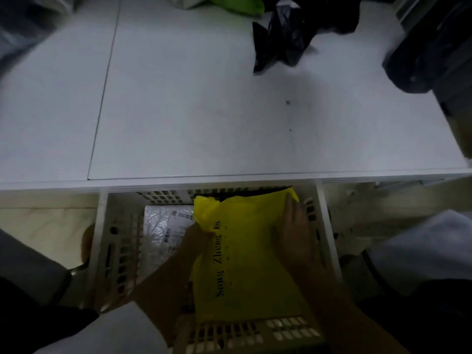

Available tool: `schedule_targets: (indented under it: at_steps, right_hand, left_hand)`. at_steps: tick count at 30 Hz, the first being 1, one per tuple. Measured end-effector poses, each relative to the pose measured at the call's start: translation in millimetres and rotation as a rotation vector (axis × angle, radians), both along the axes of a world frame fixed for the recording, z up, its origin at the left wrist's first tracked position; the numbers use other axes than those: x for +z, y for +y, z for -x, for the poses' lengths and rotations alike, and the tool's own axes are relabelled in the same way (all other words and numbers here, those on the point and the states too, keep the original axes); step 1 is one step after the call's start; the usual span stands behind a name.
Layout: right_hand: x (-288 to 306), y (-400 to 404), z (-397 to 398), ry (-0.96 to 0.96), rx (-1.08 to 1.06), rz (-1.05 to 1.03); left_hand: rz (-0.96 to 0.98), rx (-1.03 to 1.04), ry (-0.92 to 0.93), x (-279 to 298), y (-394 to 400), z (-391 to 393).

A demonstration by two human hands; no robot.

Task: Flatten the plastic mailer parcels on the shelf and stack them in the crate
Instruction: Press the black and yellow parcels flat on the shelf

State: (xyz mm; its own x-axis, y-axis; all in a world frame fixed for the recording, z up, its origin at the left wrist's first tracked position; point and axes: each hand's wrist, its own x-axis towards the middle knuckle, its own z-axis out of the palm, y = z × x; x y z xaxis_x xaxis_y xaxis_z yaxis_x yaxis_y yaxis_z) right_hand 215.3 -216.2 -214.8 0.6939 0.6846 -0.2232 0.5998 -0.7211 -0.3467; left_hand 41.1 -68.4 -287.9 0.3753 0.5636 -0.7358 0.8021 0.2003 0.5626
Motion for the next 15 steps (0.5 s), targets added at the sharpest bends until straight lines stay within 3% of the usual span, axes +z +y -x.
schedule_targets:
  at_steps: [3, 4, 6, 8, 10, 13, 15]
  right_hand:
    - [-28, -5, 14, -0.097, 0.454, 0.173]
    - [-41, -8, 18, -0.112, 0.584, 0.301]
    - [-66, -17, 25, -0.048, 0.688, 0.472]
    - [-81, -19, 31, -0.001, 0.678, 0.566]
    - [-84, -19, 34, 0.019, 0.626, 0.572]
    - [-85, -17, 31, 0.041, 0.613, 0.503]
    - [-92, -20, 32, 0.060, 0.626, 0.476]
  left_hand:
    - [0.057, 0.040, -0.041, -4, -4, -3]
    - [-0.033, 0.035, 0.009, -2, -6, -3]
    - [-0.448, -0.204, 0.248, 4, -9, 0]
    - [-0.837, -0.527, 0.277, 0, -17, 2]
    - [-1.110, -0.805, 0.097, -12, -28, 7]
    - [-1.348, -0.964, -0.239, -19, -41, 3]
    - [-1.327, -1.050, -0.444, -20, -51, -6]
